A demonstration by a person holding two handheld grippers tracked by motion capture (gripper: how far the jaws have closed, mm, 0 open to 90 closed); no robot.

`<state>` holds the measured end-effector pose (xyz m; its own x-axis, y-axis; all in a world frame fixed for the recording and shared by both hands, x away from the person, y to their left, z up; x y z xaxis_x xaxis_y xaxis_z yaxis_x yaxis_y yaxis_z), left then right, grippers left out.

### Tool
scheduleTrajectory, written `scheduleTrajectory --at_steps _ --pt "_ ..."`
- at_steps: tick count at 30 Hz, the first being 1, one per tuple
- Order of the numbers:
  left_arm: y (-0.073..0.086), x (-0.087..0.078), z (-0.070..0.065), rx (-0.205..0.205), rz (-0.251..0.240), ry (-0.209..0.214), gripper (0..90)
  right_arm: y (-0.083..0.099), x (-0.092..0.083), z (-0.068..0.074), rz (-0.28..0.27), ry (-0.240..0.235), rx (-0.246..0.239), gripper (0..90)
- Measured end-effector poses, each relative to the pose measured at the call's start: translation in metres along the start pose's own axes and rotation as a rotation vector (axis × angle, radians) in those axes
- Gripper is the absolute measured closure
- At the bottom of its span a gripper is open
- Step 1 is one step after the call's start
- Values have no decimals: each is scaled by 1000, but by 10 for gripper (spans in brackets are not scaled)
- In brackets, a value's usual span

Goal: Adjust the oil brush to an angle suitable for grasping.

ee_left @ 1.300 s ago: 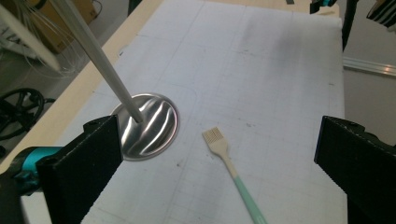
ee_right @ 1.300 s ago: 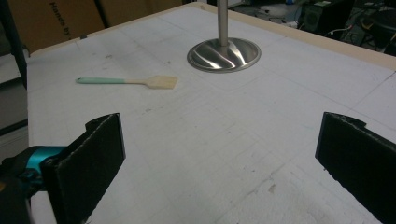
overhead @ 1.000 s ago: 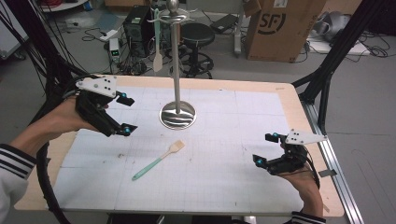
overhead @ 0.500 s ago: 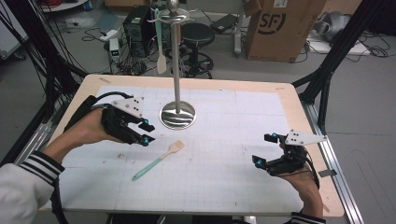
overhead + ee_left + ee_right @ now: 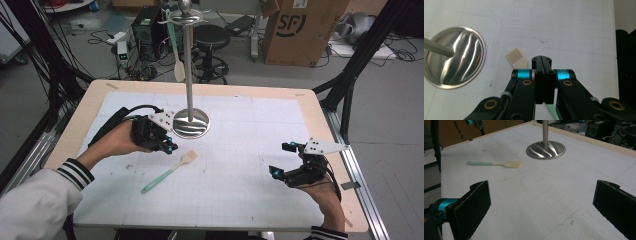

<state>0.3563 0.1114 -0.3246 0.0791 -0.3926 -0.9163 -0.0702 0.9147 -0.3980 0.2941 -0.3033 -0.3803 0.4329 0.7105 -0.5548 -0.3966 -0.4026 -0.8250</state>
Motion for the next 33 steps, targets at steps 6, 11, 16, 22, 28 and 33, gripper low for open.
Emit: scheduleTrajectory --at_steps 6,11,16,22,28,33 --pt "-7 16 10 21 4 20 898 0 1 0 2 -3 -4 1" --pt "-15 33 15 27 26 33 898 -1 1 0 0 -2 -1 1" --pt "-19 48 19 31 38 47 898 -1 1 1 4 -5 -4 1" --pt "-19 60 24 33 67 51 898 -2 3 2 4 -7 -6 1" --pt "-19 73 27 -18 59 39 898 -2 3 2 9 -4 -8 1" --pt "-19 85 27 -63 66 30 898 -2 4 3 10 -5 -9 1"
Point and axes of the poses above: each handheld gripper's, and its own axes: x roughly forward along the jaws, y roughly out of its underside, z roughly to its left, the point moved 2 cm from there along x, roughly forward along the jaws, and after that the axes turned 11 degrees about z, right-handed, at the moved point
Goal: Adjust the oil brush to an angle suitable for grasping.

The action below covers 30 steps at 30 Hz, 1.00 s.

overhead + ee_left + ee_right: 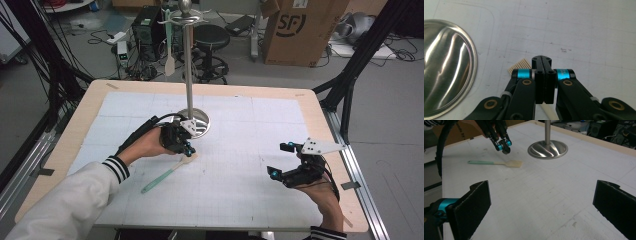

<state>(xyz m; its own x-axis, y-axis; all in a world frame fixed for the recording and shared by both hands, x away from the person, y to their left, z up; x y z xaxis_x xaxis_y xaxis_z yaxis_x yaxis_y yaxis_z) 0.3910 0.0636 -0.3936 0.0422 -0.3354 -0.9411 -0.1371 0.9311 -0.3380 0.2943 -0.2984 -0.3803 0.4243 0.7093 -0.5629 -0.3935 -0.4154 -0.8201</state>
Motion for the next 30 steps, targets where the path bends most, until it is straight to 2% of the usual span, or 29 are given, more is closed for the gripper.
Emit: scheduleTrajectory --at_steps 8,14,17,22,24,30 --pt "-4 16 -2 5 53 11 898 0 1 0 2 2 0 1" --pt "-6 26 -1 -33 86 -6 898 -1 1 1 0 0 -4 1" --pt "-5 31 0 -25 112 -5 898 -1 1 0 1 0 -7 1" --pt "-7 35 -3 5 116 6 898 -1 3 0 5 -3 -6 1" --pt "-7 37 -3 3 121 14 898 -1 3 0 7 -3 -4 1" --pt "-6 38 -1 -2 123 3 898 -1 4 1 8 -4 -6 1"
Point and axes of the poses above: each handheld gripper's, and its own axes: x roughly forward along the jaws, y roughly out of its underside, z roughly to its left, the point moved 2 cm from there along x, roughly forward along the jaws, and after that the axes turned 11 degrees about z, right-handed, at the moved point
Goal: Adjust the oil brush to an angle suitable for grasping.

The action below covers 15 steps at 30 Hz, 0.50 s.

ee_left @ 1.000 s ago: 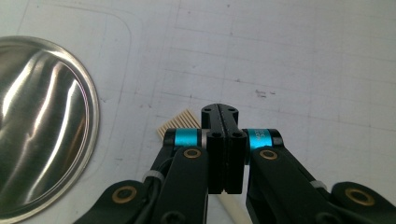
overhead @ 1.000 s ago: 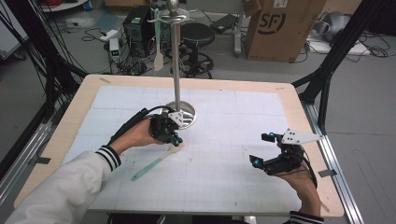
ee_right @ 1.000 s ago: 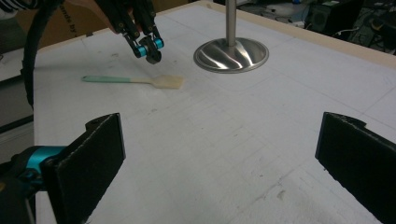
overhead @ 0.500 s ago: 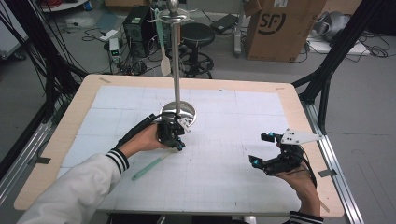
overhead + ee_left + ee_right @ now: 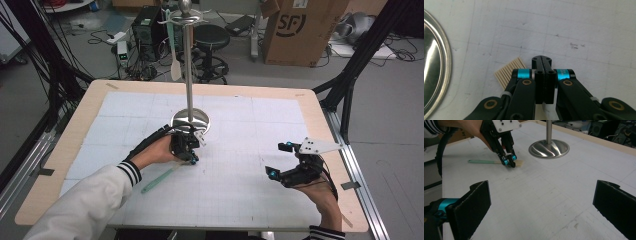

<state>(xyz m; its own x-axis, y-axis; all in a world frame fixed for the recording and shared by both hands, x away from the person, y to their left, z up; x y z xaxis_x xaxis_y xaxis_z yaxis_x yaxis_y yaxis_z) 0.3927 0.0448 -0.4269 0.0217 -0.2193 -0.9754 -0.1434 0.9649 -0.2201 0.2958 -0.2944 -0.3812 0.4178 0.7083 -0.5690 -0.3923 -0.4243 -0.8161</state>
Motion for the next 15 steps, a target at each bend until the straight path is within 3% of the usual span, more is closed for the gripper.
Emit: scheduleTrajectory --at_steps 4,7,15 --pt "6 -2 6 -19 16 -12 898 0 0 0 2 -1 2 1" --pt "12 -4 10 -54 26 -16 898 1 0 0 3 0 4 1" --pt "31 -9 23 -87 77 -24 898 2 0 0 4 0 2 1"
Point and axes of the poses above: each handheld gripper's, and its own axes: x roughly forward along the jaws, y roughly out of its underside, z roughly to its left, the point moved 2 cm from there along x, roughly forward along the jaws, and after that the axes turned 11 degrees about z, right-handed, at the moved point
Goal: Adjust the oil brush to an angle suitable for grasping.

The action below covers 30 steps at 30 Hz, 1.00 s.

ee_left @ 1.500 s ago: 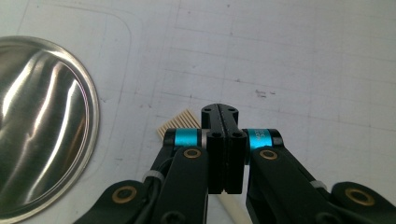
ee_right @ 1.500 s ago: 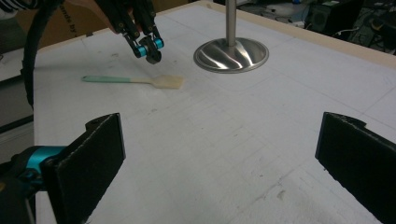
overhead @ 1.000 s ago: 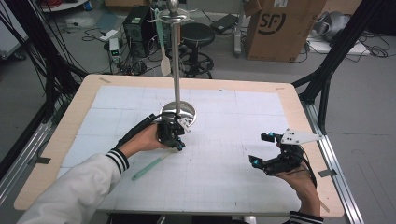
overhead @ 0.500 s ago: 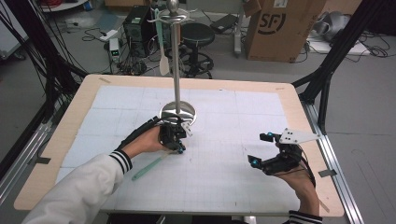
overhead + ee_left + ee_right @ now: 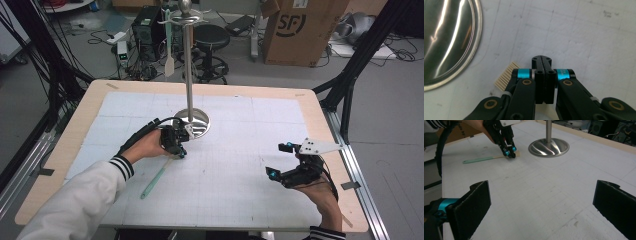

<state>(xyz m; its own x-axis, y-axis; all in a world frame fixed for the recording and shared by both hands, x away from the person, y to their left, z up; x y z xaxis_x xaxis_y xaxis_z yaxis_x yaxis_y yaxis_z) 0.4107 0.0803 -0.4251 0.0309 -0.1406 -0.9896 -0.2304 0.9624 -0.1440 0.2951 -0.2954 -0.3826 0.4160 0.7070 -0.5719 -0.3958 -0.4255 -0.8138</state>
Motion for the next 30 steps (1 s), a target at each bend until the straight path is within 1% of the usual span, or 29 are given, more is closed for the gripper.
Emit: scheduleTrajectory --at_steps 1,2,4,6,7,11,12,14,16,19,24,30 --pt "3 0 1 -7 5 1 898 0 0 0 0 1 4 1" --pt "5 -1 3 -4 12 0 898 0 0 0 -1 3 2 1" --pt "10 -1 4 -14 11 -3 898 1 -1 1 3 1 4 1" --pt "16 -1 5 -23 9 5 898 1 -1 0 3 5 -3 1" --pt "19 -1 6 -20 17 2 898 1 -1 0 4 5 0 1" --pt "32 -4 8 -44 12 -4 898 1 0 1 5 3 4 1" --pt "36 -5 9 -45 16 -6 898 1 0 0 7 5 -2 1" --pt "43 -6 11 -54 28 -7 898 1 1 1 13 2 1 1" --pt "52 -6 12 -71 30 -12 898 1 2 0 11 7 -5 1" --pt "65 -8 14 -90 32 -18 898 0 2 1 15 2 0 1" --pt "86 -11 16 -124 30 -17 898 0 3 1 20 4 -2 1" --pt "105 -14 15 -136 26 -18 898 0 5 1 27 6 -4 1"
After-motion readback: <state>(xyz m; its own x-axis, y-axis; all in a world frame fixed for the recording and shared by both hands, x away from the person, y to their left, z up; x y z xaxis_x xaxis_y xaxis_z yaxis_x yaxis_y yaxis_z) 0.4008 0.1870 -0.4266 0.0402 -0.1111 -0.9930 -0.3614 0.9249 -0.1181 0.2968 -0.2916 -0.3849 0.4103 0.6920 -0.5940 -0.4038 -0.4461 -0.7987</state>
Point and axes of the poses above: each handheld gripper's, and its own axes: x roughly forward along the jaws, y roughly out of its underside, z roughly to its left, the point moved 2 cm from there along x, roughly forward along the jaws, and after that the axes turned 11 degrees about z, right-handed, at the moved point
